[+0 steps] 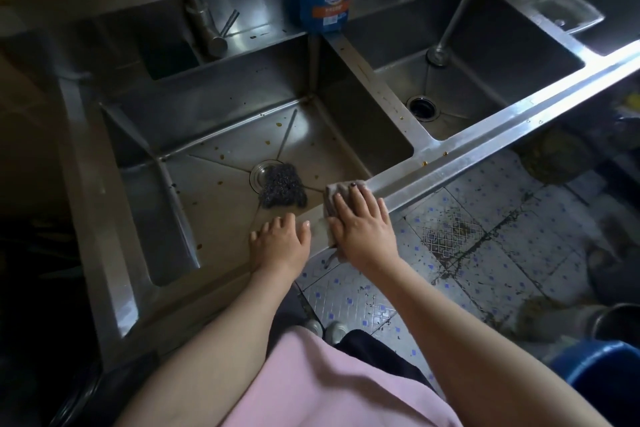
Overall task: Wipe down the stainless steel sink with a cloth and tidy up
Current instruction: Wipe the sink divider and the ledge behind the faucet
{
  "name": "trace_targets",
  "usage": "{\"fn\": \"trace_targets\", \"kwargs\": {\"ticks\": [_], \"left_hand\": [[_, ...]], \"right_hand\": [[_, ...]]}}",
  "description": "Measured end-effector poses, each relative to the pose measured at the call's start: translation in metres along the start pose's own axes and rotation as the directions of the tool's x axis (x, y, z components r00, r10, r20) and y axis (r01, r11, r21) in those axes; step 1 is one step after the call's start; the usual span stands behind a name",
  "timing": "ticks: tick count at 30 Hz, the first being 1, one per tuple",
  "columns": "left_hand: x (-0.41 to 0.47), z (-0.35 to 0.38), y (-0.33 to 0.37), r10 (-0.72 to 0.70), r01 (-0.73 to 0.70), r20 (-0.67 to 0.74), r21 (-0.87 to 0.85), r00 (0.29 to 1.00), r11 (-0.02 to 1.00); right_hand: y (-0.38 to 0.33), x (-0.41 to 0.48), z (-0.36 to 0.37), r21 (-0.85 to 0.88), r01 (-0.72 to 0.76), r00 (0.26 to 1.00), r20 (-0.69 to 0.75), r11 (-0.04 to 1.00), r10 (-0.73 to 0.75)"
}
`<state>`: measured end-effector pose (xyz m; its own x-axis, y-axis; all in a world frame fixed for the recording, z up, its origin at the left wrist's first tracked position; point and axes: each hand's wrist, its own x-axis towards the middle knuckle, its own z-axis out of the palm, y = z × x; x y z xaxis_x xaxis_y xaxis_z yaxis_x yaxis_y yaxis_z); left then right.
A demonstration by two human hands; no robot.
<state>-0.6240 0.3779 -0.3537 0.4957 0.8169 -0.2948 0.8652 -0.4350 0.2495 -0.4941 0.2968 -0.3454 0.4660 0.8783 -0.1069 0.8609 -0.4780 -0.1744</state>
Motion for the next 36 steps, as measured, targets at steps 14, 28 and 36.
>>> {"fn": "trace_targets", "kwargs": {"ticks": [14, 28, 36], "left_hand": [[0.021, -0.004, 0.032, -0.153, 0.166, 0.109, -0.123, 0.982, 0.978], [0.081, 0.022, 0.195, -0.097, 0.100, 0.037, -0.094, 0.995, 0.990], [0.092, 0.032, 0.201, -0.160, 0.157, -0.059, -0.061, 0.985, 0.986]], "right_hand": [[0.041, 0.020, -0.014, -0.036, -0.093, 0.996, 0.003, 0.995, 0.093], [0.185, 0.076, -0.041, -0.054, -0.023, 1.000, 0.012, 0.998, 0.024], [0.229, 0.102, -0.054, -0.062, 0.125, 0.991, 0.062, 0.990, -0.121]]}}
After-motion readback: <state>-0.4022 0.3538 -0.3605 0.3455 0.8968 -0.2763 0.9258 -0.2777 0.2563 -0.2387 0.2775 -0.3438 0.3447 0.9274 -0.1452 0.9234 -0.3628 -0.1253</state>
